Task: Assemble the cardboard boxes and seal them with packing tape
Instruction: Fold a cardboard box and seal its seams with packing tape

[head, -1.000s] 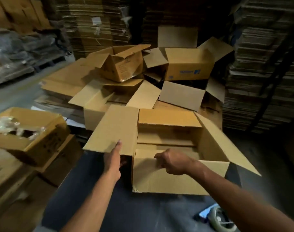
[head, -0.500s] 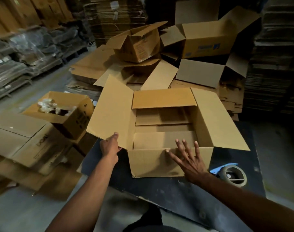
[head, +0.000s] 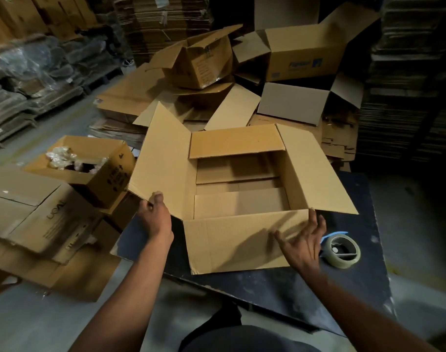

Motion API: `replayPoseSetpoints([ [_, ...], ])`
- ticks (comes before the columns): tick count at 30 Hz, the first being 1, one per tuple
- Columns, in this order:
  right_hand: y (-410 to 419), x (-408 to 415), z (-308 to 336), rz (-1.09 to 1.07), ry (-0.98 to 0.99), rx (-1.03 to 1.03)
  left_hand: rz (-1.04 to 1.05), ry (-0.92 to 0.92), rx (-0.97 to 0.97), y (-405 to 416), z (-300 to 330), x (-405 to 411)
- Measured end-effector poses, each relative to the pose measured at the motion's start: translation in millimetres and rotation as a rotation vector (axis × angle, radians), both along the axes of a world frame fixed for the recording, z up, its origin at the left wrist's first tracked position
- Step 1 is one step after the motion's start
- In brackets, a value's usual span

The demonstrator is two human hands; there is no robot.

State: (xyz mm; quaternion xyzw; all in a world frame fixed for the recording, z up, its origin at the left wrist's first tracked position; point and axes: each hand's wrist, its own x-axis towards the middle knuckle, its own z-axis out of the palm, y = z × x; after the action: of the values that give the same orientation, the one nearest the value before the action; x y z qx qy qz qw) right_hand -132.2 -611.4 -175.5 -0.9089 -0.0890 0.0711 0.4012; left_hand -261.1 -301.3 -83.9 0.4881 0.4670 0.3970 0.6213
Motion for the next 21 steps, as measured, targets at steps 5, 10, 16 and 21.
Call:
replayPoseSetpoints([
  [5,-16.3,2.8,28.5,-0.191,0.382,0.23,-0.027,-0.055,0.01,-11.2,9.7,-1.9],
  [10,-42.9,16.9,87.7,-0.083,0.8,0.701,-0.082,-0.192,-0.007,-6.8,26.0,-13.0],
  [16,-52.9,39.0,97.4,-0.02,0.837,0.898,-0.287,0.088,0.052,13.6,55.5,-10.6],
  [21,-38.4,58.1,108.8,-0.007,0.749,1.157,-0.306,0.311,0.137,68.3,79.5,-7.5],
])
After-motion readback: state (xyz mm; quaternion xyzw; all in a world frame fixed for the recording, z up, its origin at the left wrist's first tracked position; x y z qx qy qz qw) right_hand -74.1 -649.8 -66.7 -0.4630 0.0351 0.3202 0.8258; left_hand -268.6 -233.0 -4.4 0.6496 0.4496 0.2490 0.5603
